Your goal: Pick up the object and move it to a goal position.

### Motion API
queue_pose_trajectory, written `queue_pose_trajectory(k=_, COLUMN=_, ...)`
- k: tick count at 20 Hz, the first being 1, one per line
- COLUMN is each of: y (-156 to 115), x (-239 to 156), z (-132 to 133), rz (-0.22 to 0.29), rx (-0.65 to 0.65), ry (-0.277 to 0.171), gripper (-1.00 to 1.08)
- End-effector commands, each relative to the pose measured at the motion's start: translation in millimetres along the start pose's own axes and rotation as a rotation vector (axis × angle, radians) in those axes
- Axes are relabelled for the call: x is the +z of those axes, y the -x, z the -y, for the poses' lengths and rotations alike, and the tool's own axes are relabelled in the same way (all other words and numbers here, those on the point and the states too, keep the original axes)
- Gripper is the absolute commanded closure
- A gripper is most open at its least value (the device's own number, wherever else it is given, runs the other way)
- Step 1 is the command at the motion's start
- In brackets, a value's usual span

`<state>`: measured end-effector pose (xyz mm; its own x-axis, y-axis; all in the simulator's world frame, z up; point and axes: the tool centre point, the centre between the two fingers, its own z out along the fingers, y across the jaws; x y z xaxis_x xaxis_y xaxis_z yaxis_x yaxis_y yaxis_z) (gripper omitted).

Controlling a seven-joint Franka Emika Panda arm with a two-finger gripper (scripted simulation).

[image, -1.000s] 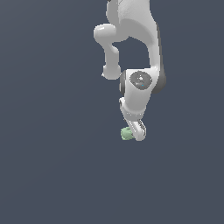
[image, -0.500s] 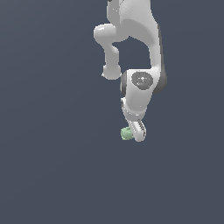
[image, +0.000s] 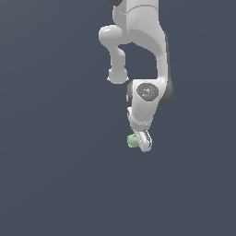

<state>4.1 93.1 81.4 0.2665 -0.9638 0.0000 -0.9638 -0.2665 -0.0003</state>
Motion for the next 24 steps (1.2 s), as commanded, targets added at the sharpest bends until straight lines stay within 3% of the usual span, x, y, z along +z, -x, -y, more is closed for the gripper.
queue_pose_trajectory(k=1, y=0, x=13, z=-1, rz=0.000, rx=0.001, ry=0.001, gripper=-0.92)
queue_pose_trajectory(k=7, y=0, x=23, z=1, rz=0.000, rx=0.002, ry=0.000, gripper=-0.92)
queue_pose_trajectory(k=8, y=0, x=23, z=1, rz=0.000, rx=0.002, ry=0.000, gripper=1.08)
queue_pose_trajectory(k=24, y=5, x=15, z=-2, rz=0.000, rx=0.001, ry=-0.001, gripper=1.08)
